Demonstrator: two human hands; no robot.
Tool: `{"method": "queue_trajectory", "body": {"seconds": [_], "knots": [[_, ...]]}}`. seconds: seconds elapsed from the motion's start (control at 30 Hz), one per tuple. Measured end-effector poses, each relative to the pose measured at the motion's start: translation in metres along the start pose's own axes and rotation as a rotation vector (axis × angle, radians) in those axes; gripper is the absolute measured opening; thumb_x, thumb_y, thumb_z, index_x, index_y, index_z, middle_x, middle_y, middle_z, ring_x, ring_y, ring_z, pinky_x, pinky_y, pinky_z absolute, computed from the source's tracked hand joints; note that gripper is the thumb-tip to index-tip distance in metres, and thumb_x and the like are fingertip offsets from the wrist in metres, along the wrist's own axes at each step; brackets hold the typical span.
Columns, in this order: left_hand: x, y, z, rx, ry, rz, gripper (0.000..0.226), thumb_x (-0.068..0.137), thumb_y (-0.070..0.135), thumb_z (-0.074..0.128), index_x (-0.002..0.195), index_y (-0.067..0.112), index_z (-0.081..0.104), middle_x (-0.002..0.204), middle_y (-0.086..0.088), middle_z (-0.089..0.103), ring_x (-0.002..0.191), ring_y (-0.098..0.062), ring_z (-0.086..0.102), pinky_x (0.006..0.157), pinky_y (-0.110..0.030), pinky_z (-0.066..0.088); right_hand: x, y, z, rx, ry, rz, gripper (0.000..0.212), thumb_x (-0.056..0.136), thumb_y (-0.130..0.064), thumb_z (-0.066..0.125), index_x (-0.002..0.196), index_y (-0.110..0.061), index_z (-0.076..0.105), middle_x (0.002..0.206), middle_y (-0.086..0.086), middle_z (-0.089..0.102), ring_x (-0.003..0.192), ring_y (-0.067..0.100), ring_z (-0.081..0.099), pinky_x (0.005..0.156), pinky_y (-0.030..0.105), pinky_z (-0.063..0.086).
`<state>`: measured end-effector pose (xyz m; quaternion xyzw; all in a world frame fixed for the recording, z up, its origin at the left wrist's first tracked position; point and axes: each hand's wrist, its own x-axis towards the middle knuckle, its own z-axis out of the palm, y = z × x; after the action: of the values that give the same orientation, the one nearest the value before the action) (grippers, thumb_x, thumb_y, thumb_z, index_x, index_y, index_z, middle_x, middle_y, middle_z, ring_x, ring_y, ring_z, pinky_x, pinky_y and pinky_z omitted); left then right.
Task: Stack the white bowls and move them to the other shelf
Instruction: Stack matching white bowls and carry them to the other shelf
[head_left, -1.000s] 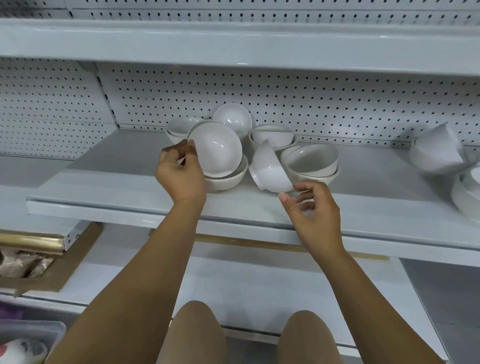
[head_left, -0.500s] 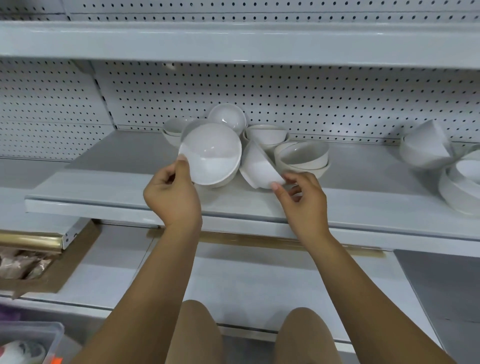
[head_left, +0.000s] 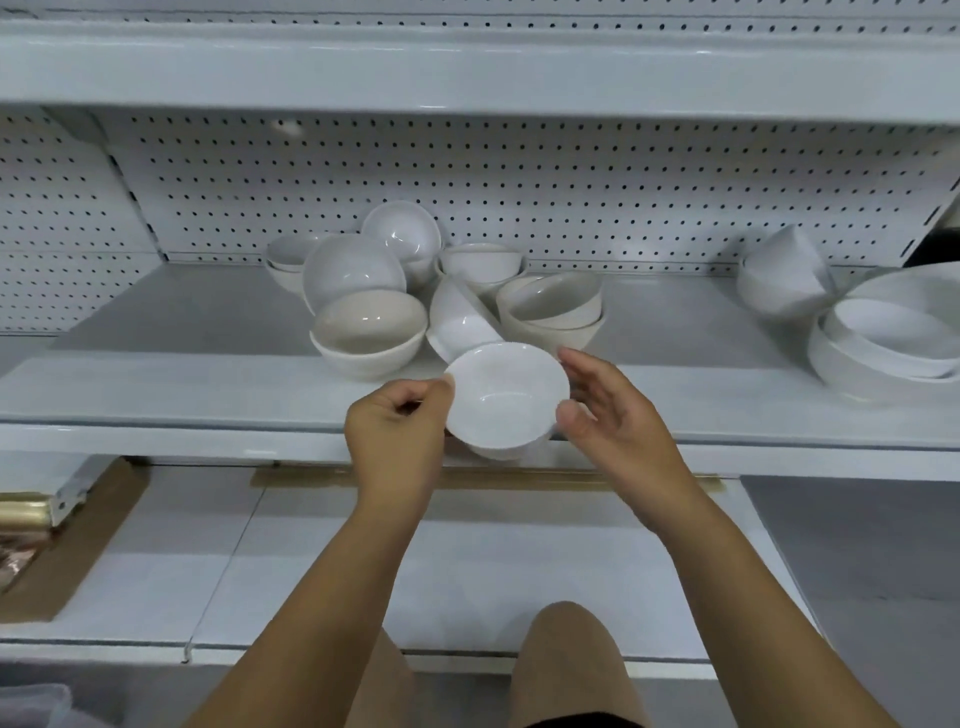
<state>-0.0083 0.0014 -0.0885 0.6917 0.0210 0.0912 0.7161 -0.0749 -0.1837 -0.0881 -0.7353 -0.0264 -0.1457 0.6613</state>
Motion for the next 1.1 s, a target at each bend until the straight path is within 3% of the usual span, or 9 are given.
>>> {"method": "queue_trajectory", "body": {"seconds": [0.13,0.3,0.37,0.47,0.6,0.7,0.8,0.9,1.1], "knots": [[-0.006,0.002,0.035,0.014,-0.107,0.027,0.022,0.09,0.016,0.073,0.069,0.007,0.074,0.062,0.001,0.069,0.056,-0.007,0.062,0.058,-0.021,0.052,-0.009,0.01,-0.018,-0.044,0.045,-0.004,0.086,0.065,-0.024,0.095,0.14,-0.035,0.054,0.137,-0.017,0.063,0.132,0.008,0.056,0.104,0.03,0.051],[-0.006,-0.003,0.064,0.006,-0.355,-0.012,0.018,0.097,0.024,0.068,0.091,0.013,0.081,0.088,-0.002,0.079,0.092,-0.023,0.075,0.092,-0.044,0.06,-0.014,0.013,-0.055,-0.053,0.19,-0.013,0.082,0.06,-0.014,0.097,0.13,-0.036,0.06,0.132,-0.015,0.066,0.126,0.008,0.061,0.095,0.022,0.053],[-0.007,-0.002,0.071,0.039,-0.486,0.017,0.016,0.099,0.029,0.066,0.102,0.022,0.08,0.101,0.007,0.079,0.103,-0.014,0.073,0.099,-0.038,0.056,-0.014,0.014,-0.068,-0.062,0.213,-0.006,0.082,0.059,-0.017,0.096,0.13,-0.034,0.059,0.13,-0.013,0.067,0.124,0.009,0.062,0.096,0.022,0.053],[-0.01,0.002,0.077,0.073,-0.635,0.077,0.016,0.098,0.03,0.067,0.11,0.029,0.077,0.105,0.017,0.077,0.105,0.0,0.07,0.094,-0.018,0.052,-0.01,0.017,-0.084,-0.053,0.24,0.022,0.086,0.055,-0.024,0.095,0.131,-0.03,0.056,0.133,-0.007,0.065,0.123,0.013,0.063,0.094,0.025,0.054],[-0.002,0.001,0.085,0.022,-0.776,0.068,0.042,0.089,0.019,0.077,0.129,0.02,0.067,0.12,0.012,0.074,0.115,0.0,0.066,0.095,-0.014,0.051,-0.002,0.017,-0.093,-0.143,0.235,0.045,0.084,0.057,-0.03,0.094,0.132,-0.025,0.055,0.133,-0.008,0.065,0.124,0.009,0.062,0.098,0.025,0.053],[0.007,-0.008,0.092,0.035,-0.765,0.098,0.071,0.071,0.022,0.089,0.134,0.027,0.057,0.132,0.01,0.067,0.123,-0.002,0.062,0.102,-0.021,0.051,0.004,0.014,-0.102,-0.26,0.185,0.06,0.082,0.061,-0.038,0.091,0.133,-0.033,0.052,0.133,-0.015,0.063,0.125,-0.001,0.058,0.105,0.02,0.049],[0.01,-0.018,0.095,0.03,-0.695,0.154,0.066,0.072,0.012,0.09,0.128,0.034,0.062,0.124,0.014,0.071,0.117,-0.003,0.065,0.098,-0.02,0.052,0.005,0.012,-0.114,-0.24,0.09,0.077,0.078,0.071,-0.044,0.084,0.138,-0.041,0.045,0.139,-0.015,0.059,0.131,-0.002,0.054,0.107,0.019,0.046],[0.01,-0.022,0.096,-0.036,-0.662,0.13,0.06,0.073,0.005,0.089,0.125,0.024,0.068,0.122,0.009,0.073,0.116,-0.005,0.066,0.095,-0.016,0.052,0.012,0.003,-0.123,-0.283,0.139,0.017,0.067,0.086,-0.046,0.069,0.147,-0.034,0.044,0.142,-0.008,0.059,0.134,0.003,0.052,0.101,0.016,0.047],[0.017,-0.024,0.096,-0.053,-0.687,0.149,0.051,0.069,0.005,0.091,0.116,0.017,0.071,0.116,0.005,0.076,0.114,-0.009,0.068,0.094,-0.018,0.051,0.072,-0.015,-0.111,-0.415,0.089,-0.098,0.031,0.094,-0.042,0.071,0.123,-0.049,0.062,0.136,-0.019,0.063,0.131,-0.001,0.054,0.111,0.041,0.048]]}}
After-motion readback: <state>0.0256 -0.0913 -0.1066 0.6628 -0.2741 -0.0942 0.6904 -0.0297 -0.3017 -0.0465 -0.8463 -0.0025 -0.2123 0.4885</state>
